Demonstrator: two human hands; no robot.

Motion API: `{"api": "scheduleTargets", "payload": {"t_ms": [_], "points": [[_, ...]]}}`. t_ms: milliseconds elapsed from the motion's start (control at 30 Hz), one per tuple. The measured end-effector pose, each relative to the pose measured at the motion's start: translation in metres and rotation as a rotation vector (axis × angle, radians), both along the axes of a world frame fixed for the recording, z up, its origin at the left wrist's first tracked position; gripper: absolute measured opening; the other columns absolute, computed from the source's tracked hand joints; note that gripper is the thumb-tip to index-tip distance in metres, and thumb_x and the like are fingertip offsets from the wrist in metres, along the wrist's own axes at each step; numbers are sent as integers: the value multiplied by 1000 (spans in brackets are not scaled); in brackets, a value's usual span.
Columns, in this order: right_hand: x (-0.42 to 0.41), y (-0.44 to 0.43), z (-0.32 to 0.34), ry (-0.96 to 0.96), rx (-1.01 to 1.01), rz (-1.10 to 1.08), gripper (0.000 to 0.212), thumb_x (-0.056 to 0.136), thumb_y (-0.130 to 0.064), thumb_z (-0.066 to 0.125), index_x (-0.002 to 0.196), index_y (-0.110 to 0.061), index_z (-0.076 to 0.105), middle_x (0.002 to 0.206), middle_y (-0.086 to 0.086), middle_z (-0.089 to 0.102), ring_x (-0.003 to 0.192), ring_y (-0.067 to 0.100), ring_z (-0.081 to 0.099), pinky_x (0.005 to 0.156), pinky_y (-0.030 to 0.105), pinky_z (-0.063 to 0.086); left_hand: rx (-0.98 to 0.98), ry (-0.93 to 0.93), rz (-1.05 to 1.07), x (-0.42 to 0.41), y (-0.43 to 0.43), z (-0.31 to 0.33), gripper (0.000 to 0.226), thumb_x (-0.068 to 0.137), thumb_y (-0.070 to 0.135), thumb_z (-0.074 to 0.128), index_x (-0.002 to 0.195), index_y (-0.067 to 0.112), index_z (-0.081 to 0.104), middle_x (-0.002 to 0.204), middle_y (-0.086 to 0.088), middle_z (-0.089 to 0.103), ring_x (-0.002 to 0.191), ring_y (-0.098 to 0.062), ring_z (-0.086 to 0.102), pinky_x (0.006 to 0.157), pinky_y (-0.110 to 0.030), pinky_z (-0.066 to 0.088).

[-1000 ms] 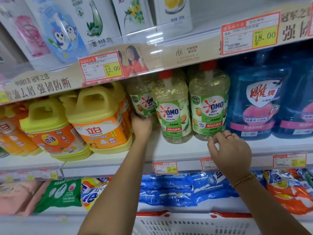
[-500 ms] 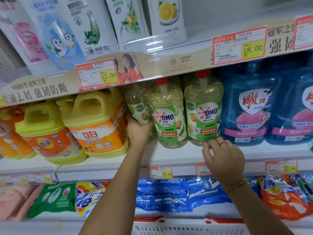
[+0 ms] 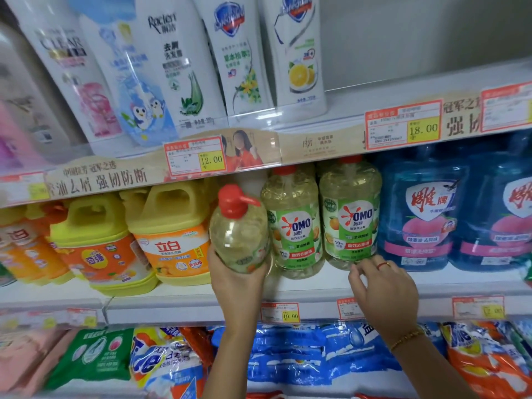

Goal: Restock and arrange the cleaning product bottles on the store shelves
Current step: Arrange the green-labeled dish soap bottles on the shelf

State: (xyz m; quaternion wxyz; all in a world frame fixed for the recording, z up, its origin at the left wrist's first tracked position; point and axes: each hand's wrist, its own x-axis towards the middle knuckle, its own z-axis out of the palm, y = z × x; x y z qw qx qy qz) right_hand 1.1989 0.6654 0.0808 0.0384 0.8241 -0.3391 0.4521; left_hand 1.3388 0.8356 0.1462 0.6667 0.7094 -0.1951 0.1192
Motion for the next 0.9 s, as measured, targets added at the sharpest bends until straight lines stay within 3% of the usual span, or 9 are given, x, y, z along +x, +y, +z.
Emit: {"api": "scheduleTargets", "payload": {"t_ms": [133,267,333,433,533,633,733,833,900], "points": [[-4,4,6,-7,98,73,38,86,-37,42,65,-14,63,64,4,57,61,26,54,56,32,42,-3,-68,-43,-20,28,8,97,55,19,93,118,67,37,122,21,57,109,3,55,89,-12,42],[-6,26,34,-82,280,274,8,86,-21,64,87,-13,65,87,-2,57,86,23,56,68,30,45,19,-61,-86,-27,59,35,89,45,38,93,123,44,49,113,16,65,103,2,60,83,-15,44],[-5,50,59,-116,419,452,26,83,-24,71,107,-24,61,100,-11,53,90,7,54,75,25,45,8,-77,-139,-28,73,57,89,42,35,96,121,27,55,105,19,66,96,10,61,76,-5,44],[-3,99,103,-74,621,753,73,73,-44,75,128,-61,30,130,-33,33,110,-13,42,92,14,39,-25,-80,-225,-36,94,97,77,45,7,95,107,29,55,95,22,64,86,11,63,67,-3,45],[-6,143,127,-71,626,909,109,58,-57,78,136,-68,3,147,-39,6,135,-11,21,110,23,30,-57,-109,-327,-45,112,130,80,43,16,96,107,34,51,96,14,68,88,8,64,67,-8,49],[-12,171,147,-213,539,877,114,53,-61,73,135,-68,-6,151,-33,1,134,-20,8,111,21,21,-108,-106,-392,-52,124,157,88,36,38,90,116,31,53,107,11,70,98,-5,67,77,-24,55],[-13,184,164,-424,373,814,111,54,-57,77,135,-68,1,145,-41,4,137,-13,14,106,14,20,-128,-101,-486,-59,129,177,92,40,33,89,123,18,54,111,-1,70,103,-18,67,82,-36,57],[-12,194,174,-527,352,794,113,54,-57,84,133,-69,4,142,-41,9,136,-3,24,104,29,31,-111,-117,-517,-65,136,186,91,39,28,90,122,13,54,108,-4,71,99,-19,69,76,-31,58],[-11,198,172,-541,343,786,110,55,-56,79,134,-68,4,142,-41,9,134,-9,23,104,30,32,-70,-148,-510,-72,142,187,91,39,25,92,120,15,54,106,0,72,97,-14,70,74,-27,57]]}}
